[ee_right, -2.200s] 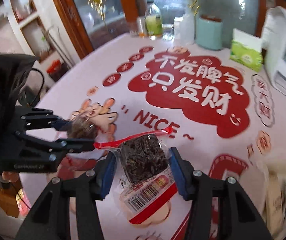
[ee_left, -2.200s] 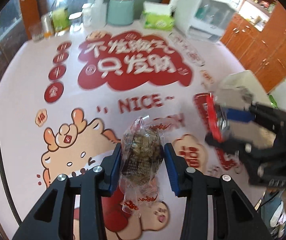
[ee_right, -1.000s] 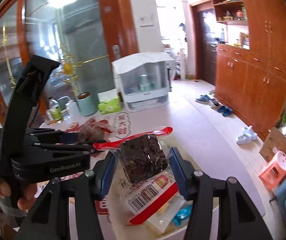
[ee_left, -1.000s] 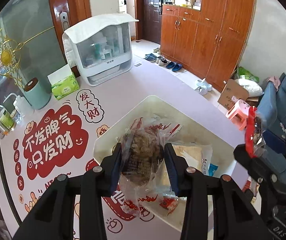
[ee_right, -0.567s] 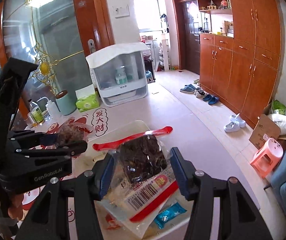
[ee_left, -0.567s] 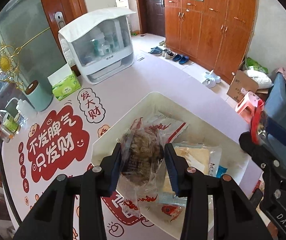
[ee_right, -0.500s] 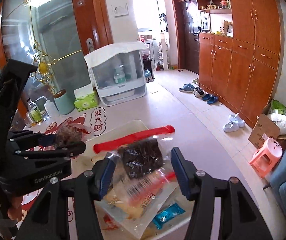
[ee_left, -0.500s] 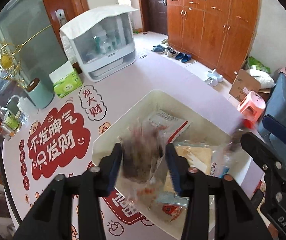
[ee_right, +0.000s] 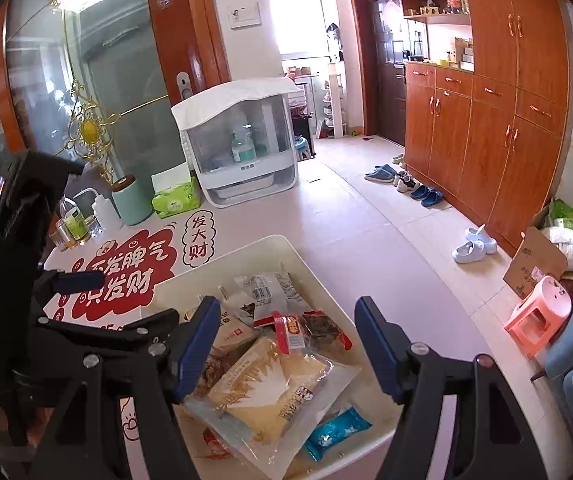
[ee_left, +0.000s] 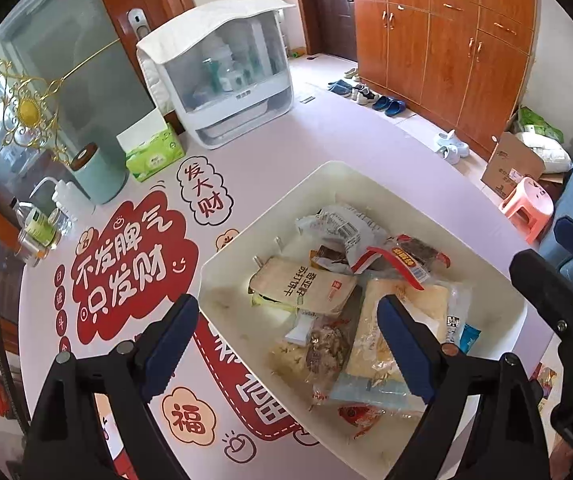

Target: Organize snacks

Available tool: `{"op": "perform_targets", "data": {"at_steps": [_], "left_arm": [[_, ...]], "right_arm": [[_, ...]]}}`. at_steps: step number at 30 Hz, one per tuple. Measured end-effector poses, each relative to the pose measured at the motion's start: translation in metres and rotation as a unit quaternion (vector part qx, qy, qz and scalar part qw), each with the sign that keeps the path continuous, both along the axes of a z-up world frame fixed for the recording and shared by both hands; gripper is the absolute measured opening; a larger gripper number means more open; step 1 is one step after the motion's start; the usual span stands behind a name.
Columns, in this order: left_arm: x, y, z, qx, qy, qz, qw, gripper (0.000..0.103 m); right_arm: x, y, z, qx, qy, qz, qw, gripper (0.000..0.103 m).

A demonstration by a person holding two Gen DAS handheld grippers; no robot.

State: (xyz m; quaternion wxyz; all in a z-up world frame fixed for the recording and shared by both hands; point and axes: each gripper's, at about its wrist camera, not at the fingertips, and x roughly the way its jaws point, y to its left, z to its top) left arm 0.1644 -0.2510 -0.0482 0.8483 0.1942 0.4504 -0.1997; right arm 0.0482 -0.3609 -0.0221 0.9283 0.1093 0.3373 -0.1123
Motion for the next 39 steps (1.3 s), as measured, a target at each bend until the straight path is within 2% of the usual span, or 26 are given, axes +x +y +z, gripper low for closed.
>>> {"op": "perform_targets", "data": {"at_steps": [15,26,39], "left_arm": [[-0.02,0.008,0.003,-0.004,-0.011,0.012,0.9999,0.09],[-0.038,0.032,0.005,-0.012,-0.02,0.038,0.999,0.09],[-0.055,0.098,0.011,-0.033,-0.027,0.121,0.9917,0.09]], "right_arm": [[-0.01,0.001,-0.008,0.026,0.005,0.002,1.0,0.07],[-0.017,0.017,-0.008,0.028,0.006,0.022,0.999,0.07],[-0.016,0.054,-0.007,0.025,0.014,0.078,0.997,0.07]]}}
